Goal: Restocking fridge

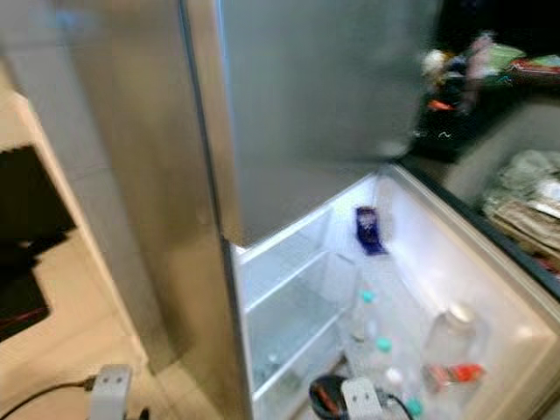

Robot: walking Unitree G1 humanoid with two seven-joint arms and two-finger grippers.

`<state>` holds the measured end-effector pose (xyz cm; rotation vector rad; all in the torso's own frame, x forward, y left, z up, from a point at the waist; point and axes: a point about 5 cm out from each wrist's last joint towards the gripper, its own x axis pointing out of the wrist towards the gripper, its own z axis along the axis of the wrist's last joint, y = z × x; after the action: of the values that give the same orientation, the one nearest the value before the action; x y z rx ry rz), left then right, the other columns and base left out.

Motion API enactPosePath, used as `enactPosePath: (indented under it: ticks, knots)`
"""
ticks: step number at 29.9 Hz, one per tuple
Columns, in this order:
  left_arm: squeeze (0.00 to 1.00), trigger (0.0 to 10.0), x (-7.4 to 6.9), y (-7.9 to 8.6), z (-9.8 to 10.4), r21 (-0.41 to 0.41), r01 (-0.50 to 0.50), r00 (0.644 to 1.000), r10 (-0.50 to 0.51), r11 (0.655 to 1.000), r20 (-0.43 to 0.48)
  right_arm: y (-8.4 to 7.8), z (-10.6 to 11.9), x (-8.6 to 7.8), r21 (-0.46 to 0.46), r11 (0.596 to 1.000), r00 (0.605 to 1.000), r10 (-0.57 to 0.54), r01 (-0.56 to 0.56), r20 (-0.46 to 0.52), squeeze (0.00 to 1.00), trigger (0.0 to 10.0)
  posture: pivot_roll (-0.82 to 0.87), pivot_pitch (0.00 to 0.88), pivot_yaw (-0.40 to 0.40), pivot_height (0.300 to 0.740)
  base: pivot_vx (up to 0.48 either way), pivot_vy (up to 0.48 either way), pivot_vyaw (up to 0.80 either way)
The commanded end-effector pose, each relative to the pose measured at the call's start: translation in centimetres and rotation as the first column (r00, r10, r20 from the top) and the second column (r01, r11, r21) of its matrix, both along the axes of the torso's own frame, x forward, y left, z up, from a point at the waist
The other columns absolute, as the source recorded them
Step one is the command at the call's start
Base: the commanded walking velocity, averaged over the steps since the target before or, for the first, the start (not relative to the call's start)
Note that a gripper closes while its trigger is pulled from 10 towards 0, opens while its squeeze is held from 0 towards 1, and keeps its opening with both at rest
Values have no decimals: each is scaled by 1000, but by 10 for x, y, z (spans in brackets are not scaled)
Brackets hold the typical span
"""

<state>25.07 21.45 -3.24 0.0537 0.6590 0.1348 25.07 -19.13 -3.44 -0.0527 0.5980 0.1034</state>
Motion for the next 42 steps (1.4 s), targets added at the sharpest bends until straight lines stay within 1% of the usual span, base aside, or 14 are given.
enactPosePath:
  ticks: [1,7,9,19,22,35,38,39,40,42]
  knots:
    - [0,10000,-3,0,-3,10,10,1000,-9,1000,-26,-2,-1,-2,8,999,999,-35,35,-1,0,10000,-61,94,14,740,0,0,0]
    - [0,10000,-2,-3,-3,-11,24,999,-25,1000,-33,-3,0,-1,-3,1000,1000,-26,26,1,0,10000,-66,101,14,740,0,0,0]
    - [0,10000,-2,-4,-3,-18,28,999,-28,999,-33,-4,0,-1,-4,1000,1000,-28,28,2,0,10000,-68,104,14,740,0,-292,0]
    - [0,10000,0,-7,-3,-26,36,998,-37,999,-41,-4,0,-1,-2,999,999,-38,38,6,0,10000,-71,108,15,740,0,-480,0]
    - [0,10000,0,-5,-3,-36,7,999,-8,999,-45,-4,0,-1,-1,999,999,-40,40,6,0,10000,-69,112,16,740,0,0,0]
    - [0,10000,-1,-1,-3,-30,-7,999,6,1000,-48,0,2,2,12,999,999,-33,33,17,0,10000,-64,115,15,740,0,0,0]
    - [0,10000,-1,-1,-3,-30,-9,999,8,1000,-47,-1,4,4,9,999,999,-37,37,27,0,10000,-63,115,16,740,0,0,0]
    - [0,10000,-1,-1,-3,-29,-10,999,9,1000,-46,-5,6,6,-6,999,998,-47,47,35,0,10000,-65,115,16,740,0,0,0]
    - [0,10000,-1,-1,-3,-29,-10,999,9,1000,-46,-5,6,6,-6,999,998,-47,47,35,0,10000,-65,115,16,740,0,0,0]
    - [0,10000,-1,-1,-3,-29,-7,999,6,1000,-43,-21,11,9,-57,994,995,-87,90,52,0,10000,-71,116,18,740,0,0,0]
